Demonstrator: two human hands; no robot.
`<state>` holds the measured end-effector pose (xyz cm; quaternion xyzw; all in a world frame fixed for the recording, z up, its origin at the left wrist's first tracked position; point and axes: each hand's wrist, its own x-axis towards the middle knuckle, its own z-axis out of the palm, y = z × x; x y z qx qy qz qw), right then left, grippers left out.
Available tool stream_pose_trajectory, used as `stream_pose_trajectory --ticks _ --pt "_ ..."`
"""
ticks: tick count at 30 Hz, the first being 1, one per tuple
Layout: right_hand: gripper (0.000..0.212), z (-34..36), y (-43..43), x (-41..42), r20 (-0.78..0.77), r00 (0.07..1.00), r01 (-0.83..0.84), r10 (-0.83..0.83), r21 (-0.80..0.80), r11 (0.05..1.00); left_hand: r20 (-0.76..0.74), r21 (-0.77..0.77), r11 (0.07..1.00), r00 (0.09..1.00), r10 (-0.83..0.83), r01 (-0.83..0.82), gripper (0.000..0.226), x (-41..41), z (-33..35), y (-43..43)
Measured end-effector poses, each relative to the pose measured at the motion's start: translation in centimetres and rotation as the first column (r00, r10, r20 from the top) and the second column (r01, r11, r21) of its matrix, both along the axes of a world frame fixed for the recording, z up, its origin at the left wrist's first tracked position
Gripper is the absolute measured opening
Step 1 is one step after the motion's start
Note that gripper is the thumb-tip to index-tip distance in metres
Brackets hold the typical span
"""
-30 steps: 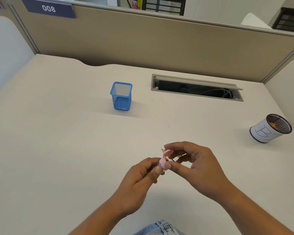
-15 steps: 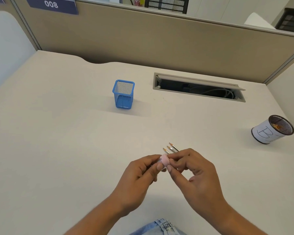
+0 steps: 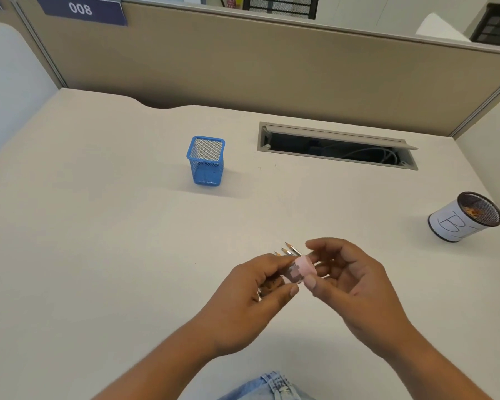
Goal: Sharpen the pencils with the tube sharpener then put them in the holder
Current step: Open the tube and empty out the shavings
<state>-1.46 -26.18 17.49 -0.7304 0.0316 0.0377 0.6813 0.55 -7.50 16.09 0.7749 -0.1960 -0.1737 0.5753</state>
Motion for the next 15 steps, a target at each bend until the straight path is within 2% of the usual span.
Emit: stream_pose_trajectory --ticks 4,8,11,15 --pt "0.012 0.8 -0.9 -0.1 0.038 0.999 -0.013 0.017 -0.1 0.995 0.088 0.096 0.995 0.996 0.014 -0.023 0.024 -0.2 0.8 -1.6" --pt "0.009 1.3 -1.3 -0.3 0.161 0.987 0.063 -0.019 -0.272 0.96 0.216 0.222 0.974 0.976 -0.012 -0.038 0.027 -0.7 1.2 -3.4" --pt "0.016 0.9 -1.7 -0.7 0.341 0.939 0.197 -0.046 -0.424 0.884 0.298 0.334 0.94 0.954 -0.032 -0.073 0.027 -1.0 1.4 -4.8" --pt "0.03 0.3 -2.3 -1.2 0.445 0.895 0.256 -0.03 -0.456 0.852 0.359 0.461 0.869 0.933 0.0 -0.178 0.018 -1.2 1.5 -7.2"
